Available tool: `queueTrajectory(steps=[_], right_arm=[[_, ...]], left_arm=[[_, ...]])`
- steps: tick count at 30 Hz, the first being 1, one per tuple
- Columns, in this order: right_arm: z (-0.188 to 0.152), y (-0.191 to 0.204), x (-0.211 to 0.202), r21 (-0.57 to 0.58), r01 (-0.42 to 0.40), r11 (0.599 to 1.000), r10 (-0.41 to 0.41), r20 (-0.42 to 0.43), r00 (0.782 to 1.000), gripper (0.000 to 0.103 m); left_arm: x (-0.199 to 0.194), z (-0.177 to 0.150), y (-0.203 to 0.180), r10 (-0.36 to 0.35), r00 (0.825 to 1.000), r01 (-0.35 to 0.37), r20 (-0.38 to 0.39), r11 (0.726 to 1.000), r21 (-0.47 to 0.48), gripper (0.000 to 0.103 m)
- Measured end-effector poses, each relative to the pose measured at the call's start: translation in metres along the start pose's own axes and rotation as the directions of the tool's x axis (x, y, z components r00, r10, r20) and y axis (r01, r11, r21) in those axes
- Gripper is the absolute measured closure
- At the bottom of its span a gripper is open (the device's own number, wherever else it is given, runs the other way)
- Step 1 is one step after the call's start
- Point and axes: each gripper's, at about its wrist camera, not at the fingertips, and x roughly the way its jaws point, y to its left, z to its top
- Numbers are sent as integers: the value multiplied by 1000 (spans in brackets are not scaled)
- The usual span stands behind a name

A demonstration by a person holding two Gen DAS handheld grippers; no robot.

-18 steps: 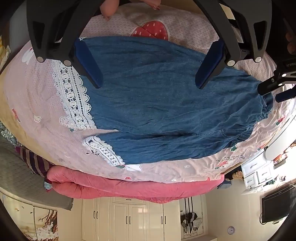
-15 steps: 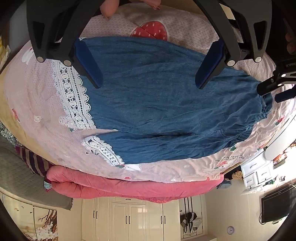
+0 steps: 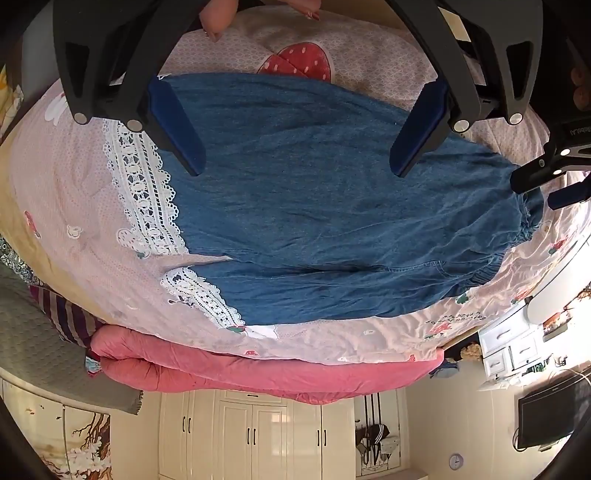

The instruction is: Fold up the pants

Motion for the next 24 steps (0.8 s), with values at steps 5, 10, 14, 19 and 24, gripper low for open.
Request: queueTrajectory(steps=[5, 10, 14, 19, 24], right_arm=[[0, 1, 0, -2, 4, 1000, -4, 3, 1000, 4], [0, 1, 0, -4, 4, 1000, -4, 6, 1000, 4], [0, 1, 0, -4, 3, 1000, -3, 5, 1000, 4], [0, 1, 0, -5, 4, 1000, -4, 6, 1000, 4], [0, 1, 0, -8, 5, 1000, -5, 4, 1000, 4]], left_arm=[[0, 0, 0, 2, 1000, -2, 1, 1000, -1, 8], [-1, 1, 1, 2, 1000, -2, 3, 1000, -5, 8], [-1, 2, 1, 2, 1000, -2, 2, 1000, -4, 8], [-2, 1, 1, 2, 1000, -2, 7, 1000, -1, 8], [-2, 1, 1, 6, 1000, -6, 6, 1000, -2, 8]])
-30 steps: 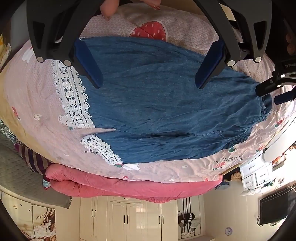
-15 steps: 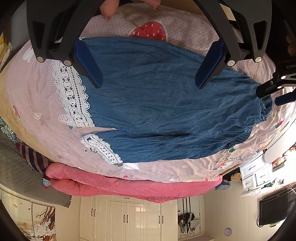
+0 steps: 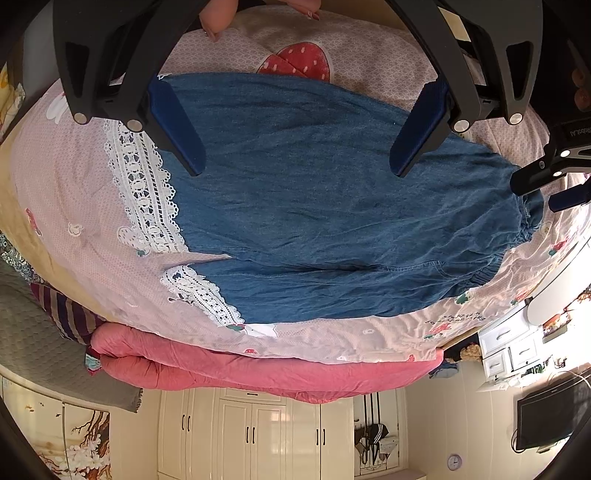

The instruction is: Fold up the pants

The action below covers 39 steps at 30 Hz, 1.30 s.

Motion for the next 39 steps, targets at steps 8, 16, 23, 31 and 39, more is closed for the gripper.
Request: queueTrajectory(steps=[8, 16, 23, 31, 39], right_arm=[[0, 1, 0, -1, 1, 1000, -1, 3, 1000, 4], [0, 2, 0, 0, 1, 1000, -1, 2, 1000, 4], [1, 3, 1, -7, -2, 1000, 2, 5, 1000, 4], [6, 8, 13, -17, -32, 999, 32, -9, 999, 4], [20, 6, 33, -26, -90, 996, 89, -49, 995, 4]], left_arm=[[0, 0, 0, 0, 1000, 0, 2, 1000, 2, 8], [0, 0, 1, -1, 1000, 1, 1, 1000, 2, 8], [0, 0, 1, 0, 1000, 0, 1, 1000, 2, 8], [5, 1, 3, 0, 1000, 0, 0, 1000, -1, 8], [19, 12, 13, -3, 1000, 2, -6, 1000, -9, 8]])
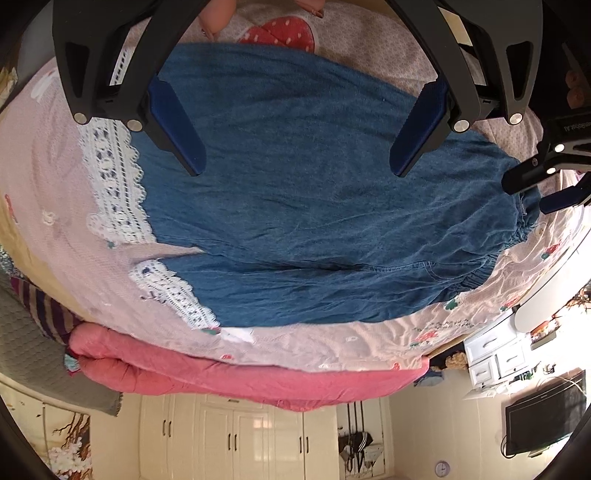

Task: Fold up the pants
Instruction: 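Grasp the denim pants waistband with the left gripper while the right gripper grasps the waistband too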

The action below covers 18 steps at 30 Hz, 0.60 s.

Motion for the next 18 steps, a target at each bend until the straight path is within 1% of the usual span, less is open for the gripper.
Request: queueTrajectory(steps=[5, 7, 10, 12, 13, 15, 18], right_arm=[[15, -1, 16, -28, -36, 999, 35, -33, 999, 4], [25, -3, 25, -19, -83, 996, 82, -55, 995, 4], [41, -3, 34, -16, -123, 992, 122, -73, 990, 4], [50, -2, 40, -28, -141, 990, 138, -84, 987, 4], [55, -2, 43, -32, -149, 988, 146, -93, 985, 4], [64, -2, 51, -27, -176, 984, 172, -116, 978, 4], [75, 0, 60, -52, -181, 982, 173, -127, 977, 4]], left_arm=[[6, 20, 21, 8, 1000, -8, 12, 999, -52, 8], [13, 31, 31, 6, 1000, -6, -2, 997, -72, 8], [23, 46, 44, 25, 1000, -25, -5, 997, -72, 8], [34, 59, 57, 3, 1000, -5, -23, 996, -90, 8], [38, 64, 63, 4, 1000, -7, -28, 996, -94, 8], [47, 76, 72, 20, 999, -22, -31, 997, -76, 8], [65, 96, 84, 75, 996, -76, -43, 997, -28, 8]])
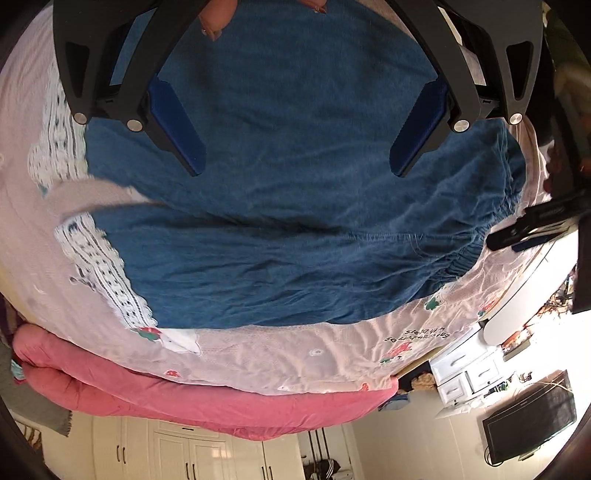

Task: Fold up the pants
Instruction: 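Grasp the denim pants waistband with the left gripper while the right gripper grasps the waistband too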

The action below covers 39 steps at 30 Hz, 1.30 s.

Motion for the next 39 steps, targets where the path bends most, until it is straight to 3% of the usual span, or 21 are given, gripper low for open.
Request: queueTrajectory(steps=[5, 10, 15, 21, 26, 31, 39], right_arm=[[27, 5, 16, -82, 6, 997, -7, -8, 1000, 4], [65, 8, 43, -184, 30, 983, -33, -14, 999, 4], [101, 10, 74, -222, -16, 975, 5, -51, 999, 4], [127, 26, 105, -315, -54, 947, 28, -86, 996, 4], [148, 31, 135, -325, -72, 943, 30, -132, 991, 4], [164, 40, 159, -375, -110, 921, 52, -163, 985, 4], [174, 48, 191, -428, -163, 889, 74, -216, 974, 5]], left_arm=[[34, 34, 5, 0, 999, 2, -45, 999, 46, 8], [58, 52, -1, -83, 994, 89, -71, 992, 87, 8], [80, 65, 1, -86, 992, 98, -94, 987, 129, 10], [98, 68, 18, -142, 984, 152, -112, 984, 90, 32], [109, 67, 28, -193, 971, 203, -141, 977, 58, 57], [108, 67, 22, -214, 967, 229, -141, 968, 102, 72], [119, 67, 21, -215, 962, 236, -168, 965, 116, 74]])
